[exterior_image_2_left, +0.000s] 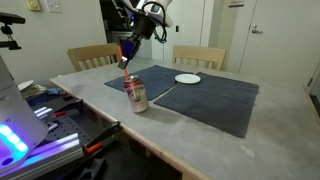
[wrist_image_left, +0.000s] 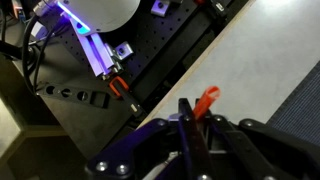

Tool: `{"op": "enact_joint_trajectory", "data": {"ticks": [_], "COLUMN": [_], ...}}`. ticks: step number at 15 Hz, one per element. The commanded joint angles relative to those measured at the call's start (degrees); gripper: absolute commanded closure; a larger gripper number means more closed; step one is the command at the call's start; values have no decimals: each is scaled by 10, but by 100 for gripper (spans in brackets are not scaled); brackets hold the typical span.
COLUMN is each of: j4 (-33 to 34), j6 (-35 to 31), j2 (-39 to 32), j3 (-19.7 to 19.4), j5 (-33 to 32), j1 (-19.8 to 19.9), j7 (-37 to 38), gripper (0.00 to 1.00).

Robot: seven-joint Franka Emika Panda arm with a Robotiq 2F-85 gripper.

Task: Remove the straw from the can

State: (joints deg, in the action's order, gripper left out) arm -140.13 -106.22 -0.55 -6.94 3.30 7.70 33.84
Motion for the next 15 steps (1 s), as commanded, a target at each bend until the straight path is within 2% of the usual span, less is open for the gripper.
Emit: {"op": "enact_joint_trajectory", "data": {"ticks": [1,7,15], "j4": [16,52,127], "j6": [7,23,120], "j2": [1,6,10], "j3": [-7,-11,-16], "j5": [17,5,-7], "j1": [3,6,5], "j7": [-21,-39,-55], "gripper": [98,98,98]}}
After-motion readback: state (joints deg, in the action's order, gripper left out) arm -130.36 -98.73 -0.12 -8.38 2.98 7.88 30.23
